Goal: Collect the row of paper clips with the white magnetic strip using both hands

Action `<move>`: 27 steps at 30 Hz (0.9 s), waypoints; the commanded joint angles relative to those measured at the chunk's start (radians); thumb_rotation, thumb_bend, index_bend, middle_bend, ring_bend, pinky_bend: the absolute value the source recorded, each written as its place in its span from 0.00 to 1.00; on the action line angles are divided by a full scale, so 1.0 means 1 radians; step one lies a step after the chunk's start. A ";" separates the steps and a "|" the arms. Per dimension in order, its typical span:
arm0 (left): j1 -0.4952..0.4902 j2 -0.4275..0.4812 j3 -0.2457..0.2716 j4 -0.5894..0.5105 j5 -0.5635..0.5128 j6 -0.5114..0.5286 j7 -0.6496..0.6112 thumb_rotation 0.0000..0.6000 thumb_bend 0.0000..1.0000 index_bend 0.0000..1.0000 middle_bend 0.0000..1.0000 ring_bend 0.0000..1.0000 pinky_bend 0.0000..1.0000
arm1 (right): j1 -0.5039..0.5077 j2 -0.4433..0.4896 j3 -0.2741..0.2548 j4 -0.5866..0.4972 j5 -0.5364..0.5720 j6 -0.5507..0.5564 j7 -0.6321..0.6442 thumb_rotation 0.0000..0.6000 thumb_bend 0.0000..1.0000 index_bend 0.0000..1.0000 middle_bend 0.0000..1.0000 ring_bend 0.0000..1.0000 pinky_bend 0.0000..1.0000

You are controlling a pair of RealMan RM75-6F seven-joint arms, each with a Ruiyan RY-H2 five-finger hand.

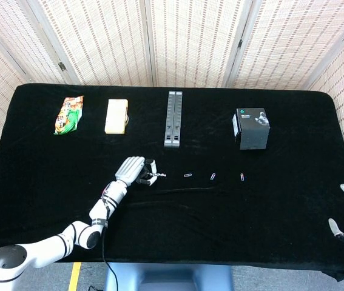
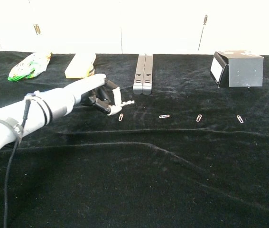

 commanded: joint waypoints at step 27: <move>-0.107 -0.140 0.016 0.225 0.030 -0.081 -0.074 1.00 0.51 0.80 1.00 1.00 1.00 | -0.046 -0.007 0.016 0.038 0.042 0.018 0.066 1.00 0.36 0.10 0.00 0.00 0.00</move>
